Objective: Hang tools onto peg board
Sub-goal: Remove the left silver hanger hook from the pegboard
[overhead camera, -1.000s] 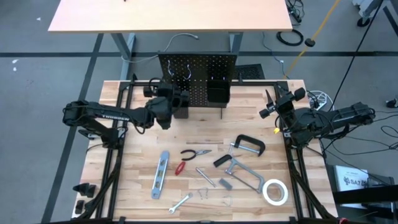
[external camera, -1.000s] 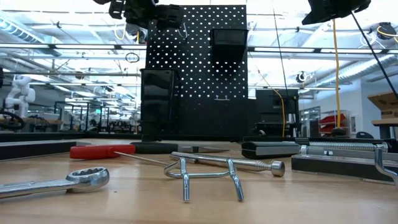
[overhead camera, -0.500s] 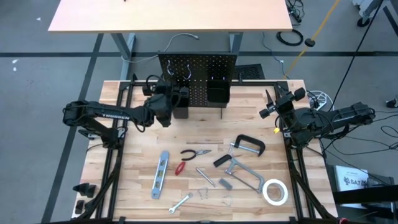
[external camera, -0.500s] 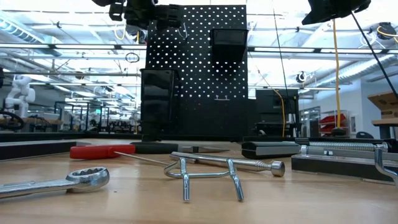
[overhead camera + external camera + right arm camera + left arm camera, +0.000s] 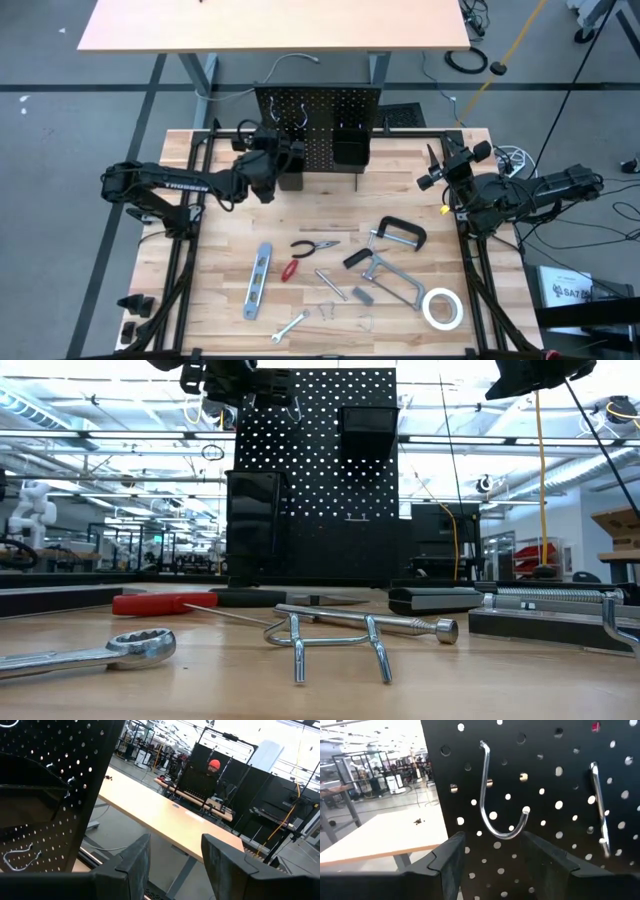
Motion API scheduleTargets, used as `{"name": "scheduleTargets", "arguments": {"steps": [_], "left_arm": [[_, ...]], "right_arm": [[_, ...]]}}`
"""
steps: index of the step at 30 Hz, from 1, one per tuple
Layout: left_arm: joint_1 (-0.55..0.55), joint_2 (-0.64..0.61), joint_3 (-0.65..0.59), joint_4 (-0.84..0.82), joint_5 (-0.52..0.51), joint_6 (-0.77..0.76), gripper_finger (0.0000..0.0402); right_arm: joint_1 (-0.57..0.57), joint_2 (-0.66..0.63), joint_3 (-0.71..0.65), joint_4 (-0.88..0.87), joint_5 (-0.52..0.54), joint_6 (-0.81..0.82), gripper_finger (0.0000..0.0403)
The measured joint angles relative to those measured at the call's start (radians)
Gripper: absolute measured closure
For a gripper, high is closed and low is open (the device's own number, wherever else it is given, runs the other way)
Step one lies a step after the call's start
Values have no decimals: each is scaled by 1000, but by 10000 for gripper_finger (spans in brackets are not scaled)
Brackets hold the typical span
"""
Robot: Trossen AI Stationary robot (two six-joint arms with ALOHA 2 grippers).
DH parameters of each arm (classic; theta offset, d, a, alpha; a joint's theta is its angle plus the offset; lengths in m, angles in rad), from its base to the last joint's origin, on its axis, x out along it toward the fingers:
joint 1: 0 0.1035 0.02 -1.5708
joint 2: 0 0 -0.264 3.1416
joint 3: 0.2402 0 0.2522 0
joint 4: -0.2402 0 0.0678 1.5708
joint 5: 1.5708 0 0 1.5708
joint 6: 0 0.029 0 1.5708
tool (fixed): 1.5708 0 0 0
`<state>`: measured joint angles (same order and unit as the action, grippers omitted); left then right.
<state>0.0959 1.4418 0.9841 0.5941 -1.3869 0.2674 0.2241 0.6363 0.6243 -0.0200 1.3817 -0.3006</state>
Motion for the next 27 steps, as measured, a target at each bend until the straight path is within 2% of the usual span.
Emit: {"name": "scheduleTargets", "arguments": {"steps": [5, 17, 27], "left_arm": [[0, 0, 0, -4, 0, 1, 217], [0, 0, 0, -5, 0, 1, 334], [0, 0, 0, -5, 0, 2, 384]], "right_arm": [[0, 0, 0, 0, 0, 0, 236], [0, 0, 0, 0, 0, 1, 236], [0, 0, 0, 0, 0, 1, 236]]}}
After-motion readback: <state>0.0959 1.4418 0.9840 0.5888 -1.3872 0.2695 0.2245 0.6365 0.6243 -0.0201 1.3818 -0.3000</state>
